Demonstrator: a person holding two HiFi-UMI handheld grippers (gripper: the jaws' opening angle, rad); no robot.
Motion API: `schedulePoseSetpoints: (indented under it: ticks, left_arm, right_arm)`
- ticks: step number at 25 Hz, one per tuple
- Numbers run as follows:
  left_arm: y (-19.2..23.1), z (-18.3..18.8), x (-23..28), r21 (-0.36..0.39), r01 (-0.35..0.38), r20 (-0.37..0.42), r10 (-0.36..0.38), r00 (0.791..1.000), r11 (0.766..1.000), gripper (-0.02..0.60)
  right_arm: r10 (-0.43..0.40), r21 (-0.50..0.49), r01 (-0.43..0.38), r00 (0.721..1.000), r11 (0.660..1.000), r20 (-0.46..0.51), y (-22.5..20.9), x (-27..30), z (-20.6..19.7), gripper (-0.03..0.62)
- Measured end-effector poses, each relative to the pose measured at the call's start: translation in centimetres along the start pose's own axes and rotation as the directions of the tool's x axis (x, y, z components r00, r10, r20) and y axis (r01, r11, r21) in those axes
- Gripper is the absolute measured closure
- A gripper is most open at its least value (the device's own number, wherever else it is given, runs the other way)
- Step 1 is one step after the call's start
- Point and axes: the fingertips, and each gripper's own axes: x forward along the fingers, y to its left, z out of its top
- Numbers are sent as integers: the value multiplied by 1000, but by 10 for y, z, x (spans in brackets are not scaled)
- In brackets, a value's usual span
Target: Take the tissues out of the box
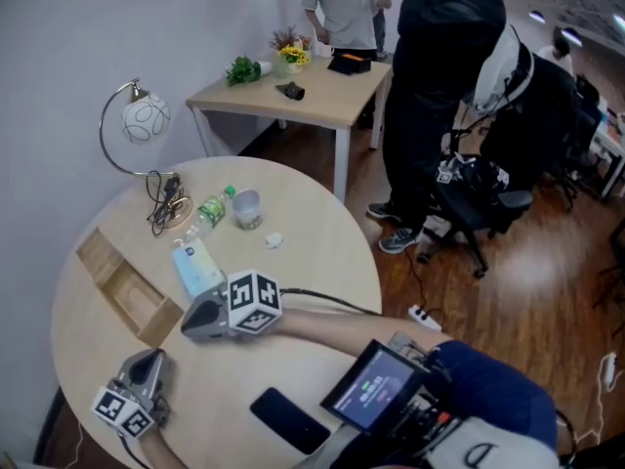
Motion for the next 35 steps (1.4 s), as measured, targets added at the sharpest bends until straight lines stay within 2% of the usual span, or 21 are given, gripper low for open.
schedulePoseSetpoints:
  ticks: [25, 35]
  left_arm:
    - [-3, 2, -3, 1, 3, 2, -3, 1000, 1000, 577]
    - [9, -4, 10, -12, -49, 3, 49, 999, 999, 577]
  right_arm:
    - [14, -4, -14, 1000, 1000, -2, 5, 1, 2, 588]
    - [8, -5, -8, 1000, 1000, -5, -1, 4, -2, 588]
